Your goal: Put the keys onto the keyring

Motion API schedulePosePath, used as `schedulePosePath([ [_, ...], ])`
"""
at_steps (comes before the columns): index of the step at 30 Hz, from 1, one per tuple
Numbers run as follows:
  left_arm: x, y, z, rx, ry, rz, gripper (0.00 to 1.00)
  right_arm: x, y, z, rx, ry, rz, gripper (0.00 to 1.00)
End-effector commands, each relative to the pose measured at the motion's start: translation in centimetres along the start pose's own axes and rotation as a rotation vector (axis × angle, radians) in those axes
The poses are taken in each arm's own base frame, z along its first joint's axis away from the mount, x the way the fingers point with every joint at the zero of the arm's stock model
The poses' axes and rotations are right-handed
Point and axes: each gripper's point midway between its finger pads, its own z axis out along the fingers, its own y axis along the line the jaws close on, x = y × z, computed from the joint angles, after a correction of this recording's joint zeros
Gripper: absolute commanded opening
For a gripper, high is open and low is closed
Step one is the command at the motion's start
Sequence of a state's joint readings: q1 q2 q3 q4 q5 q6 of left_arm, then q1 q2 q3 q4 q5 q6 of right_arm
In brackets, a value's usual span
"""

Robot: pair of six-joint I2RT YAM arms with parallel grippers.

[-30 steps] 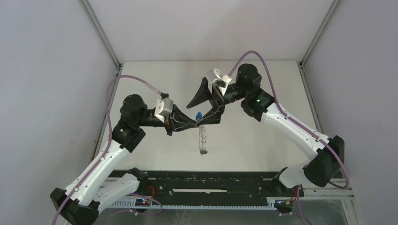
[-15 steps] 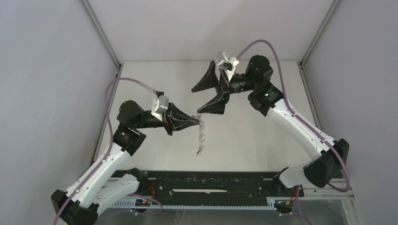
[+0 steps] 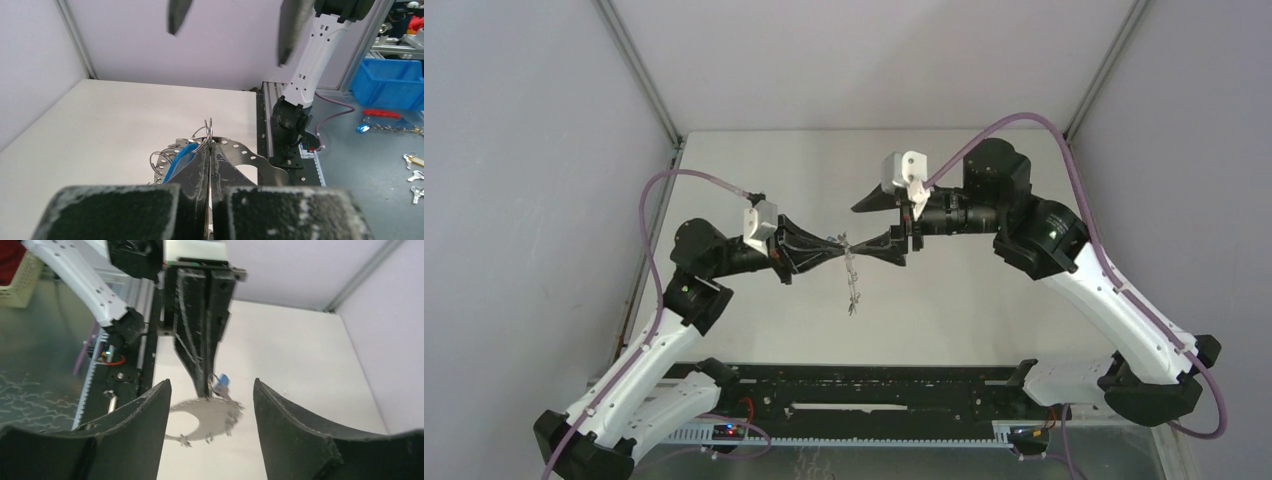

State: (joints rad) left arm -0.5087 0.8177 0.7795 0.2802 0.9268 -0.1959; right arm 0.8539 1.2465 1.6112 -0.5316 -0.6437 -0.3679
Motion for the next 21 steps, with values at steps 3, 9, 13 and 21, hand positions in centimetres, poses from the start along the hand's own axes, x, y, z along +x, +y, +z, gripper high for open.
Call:
schedulePosePath([
  [3, -0.5, 0.7, -0.4, -0.025, -0.017, 0.066, 0.0, 2.6, -0.6, -1.5, 0.03, 0.131, 0.001, 0.87],
  [9, -0.1, 0.1, -0.5, 0.017, 0.007, 0.09, 0.0, 3.5, 1.1, -0.4, -0.061, 0.111, -0.025, 0.42],
  [13, 0.4, 0.0, -0.5, 0.029, 0.028, 0.106, 0.0, 3.4, 1.2, 0.2, -0.075, 0.106, -0.046, 0.48],
  [21, 0.7, 0.0, -0.6, 0.034, 0.041, 0.119, 0.0, 4.4, 0.8, 1.8, -0.096, 0.15, -0.026, 0.46],
])
